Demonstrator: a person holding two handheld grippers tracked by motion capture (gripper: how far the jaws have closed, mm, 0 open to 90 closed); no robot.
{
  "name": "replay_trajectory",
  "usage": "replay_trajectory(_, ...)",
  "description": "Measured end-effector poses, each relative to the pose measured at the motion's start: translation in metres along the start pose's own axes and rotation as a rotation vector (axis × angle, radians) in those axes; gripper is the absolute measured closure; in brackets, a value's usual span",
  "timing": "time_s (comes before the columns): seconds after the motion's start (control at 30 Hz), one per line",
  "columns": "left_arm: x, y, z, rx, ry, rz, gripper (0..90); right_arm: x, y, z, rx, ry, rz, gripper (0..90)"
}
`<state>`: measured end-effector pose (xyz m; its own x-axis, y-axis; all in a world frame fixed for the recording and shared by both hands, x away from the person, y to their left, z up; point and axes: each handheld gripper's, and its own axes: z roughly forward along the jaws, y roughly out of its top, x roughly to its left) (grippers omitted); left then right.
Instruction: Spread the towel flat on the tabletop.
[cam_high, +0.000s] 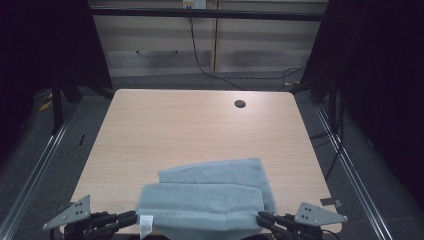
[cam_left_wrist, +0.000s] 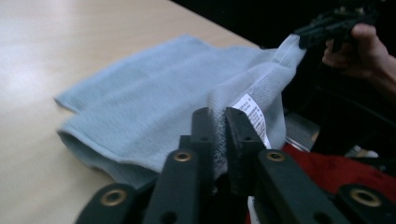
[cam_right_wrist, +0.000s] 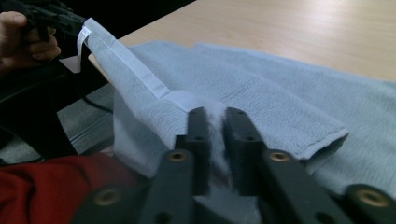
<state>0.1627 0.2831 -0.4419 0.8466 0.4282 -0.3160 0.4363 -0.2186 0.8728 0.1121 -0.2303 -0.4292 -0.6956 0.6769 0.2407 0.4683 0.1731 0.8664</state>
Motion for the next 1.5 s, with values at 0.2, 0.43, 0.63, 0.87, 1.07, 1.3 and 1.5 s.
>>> replay_trajectory(0.2, 0.021, 0.014, -0.003, -0.026, 0.000, -0.023, 64.7, -0.013, 0.006, 0.000, -0.039, -0.006, 0.017, 67.3)
replay_trajectory(0.43, 0.097, 0.038, 0.055, 0.069, 0.120, -0.074, 59.3, -0.067, 0.035, 0.039, 0.015, -0.113, -0.020, 64.3)
replay_trajectory(0.63, 0.134, 0.046, 0.113, 0.193, 0.165, -0.089, 57.8, -0.128, 0.039, 0.095, 0.157, -0.181, 0.022, 63.5)
replay_trajectory(0.87, 0.140, 0.039, 0.128, 0.254, 0.194, -0.081, 42.9, -0.167, 0.023, 0.120, 0.239, -0.261, 0.081, 50.0)
replay_trajectory(1.07, 0.129, 0.034, 0.138, 0.287, 0.236, 0.019, 38.7, -0.164, 0.022, 0.128, 0.223, -0.278, 0.061, 47.9)
replay_trajectory(1.3, 0.111, 0.028, 0.136, 0.318, 0.208, 0.114, 79.0, -0.152, 0.021, 0.128, 0.263, -0.293, -0.009, 73.0)
replay_trajectory(1.5, 0.097, 0.016, 0.118, 0.318, 0.103, 0.060, 81.9, -0.132, 0.012, 0.119, 0.276, -0.191, 0.031, 86.4)
